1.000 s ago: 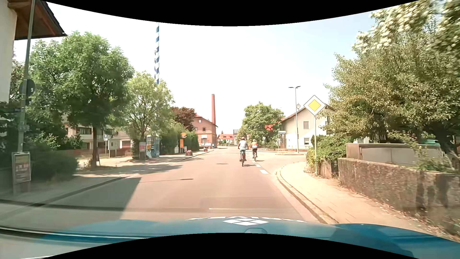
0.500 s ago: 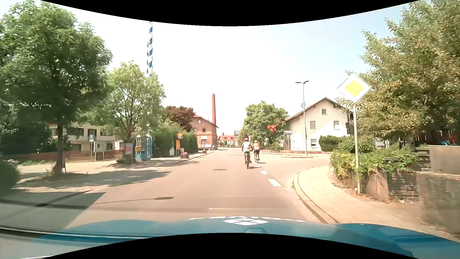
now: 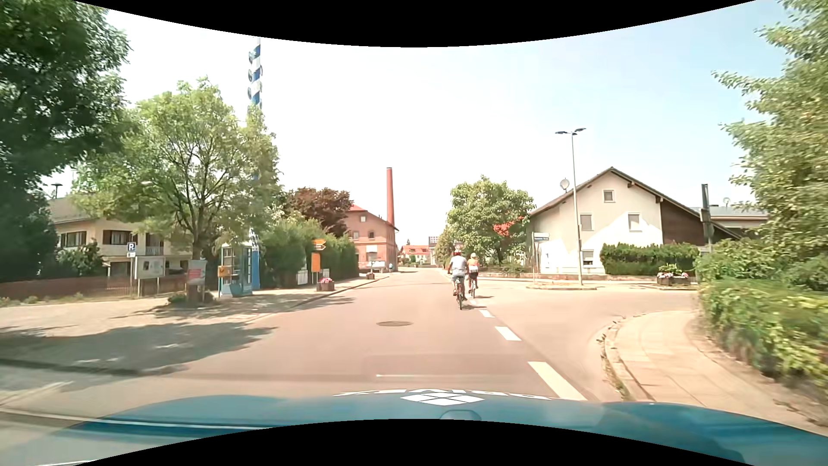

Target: Follow the waypoints while adhering to traffic rules and regulations

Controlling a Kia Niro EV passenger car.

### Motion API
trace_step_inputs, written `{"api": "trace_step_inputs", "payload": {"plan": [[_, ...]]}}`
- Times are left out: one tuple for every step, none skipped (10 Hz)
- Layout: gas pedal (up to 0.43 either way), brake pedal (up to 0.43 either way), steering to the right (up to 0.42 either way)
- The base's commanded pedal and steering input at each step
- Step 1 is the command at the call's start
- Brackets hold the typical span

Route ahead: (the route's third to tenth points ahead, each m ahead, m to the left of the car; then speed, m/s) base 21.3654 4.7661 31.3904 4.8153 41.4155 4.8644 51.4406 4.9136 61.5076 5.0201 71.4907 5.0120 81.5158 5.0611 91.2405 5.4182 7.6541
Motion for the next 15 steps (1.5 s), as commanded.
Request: {"api": "trace_step_inputs", "payload": {"plan": [[0.5,0.0,-0.061],[0.5,0.0,-0.069],[0.5,0.0,-0.072],[0.5,0.0,-0.072],[0.5,0.0,-0.072],[0.5,0.0,-0.072],[0.5,0.0,-0.072],[0.5,0.0,-0.072],[0.5,0.0,-0.068],[0.5,0.0,-0.057],[0.5,0.0,-0.042],[0.5,0.0,-0.021],[0.488,0.0,0.0],[0.488,0.0,0.015],[0.48,0.0,0.029]]}}
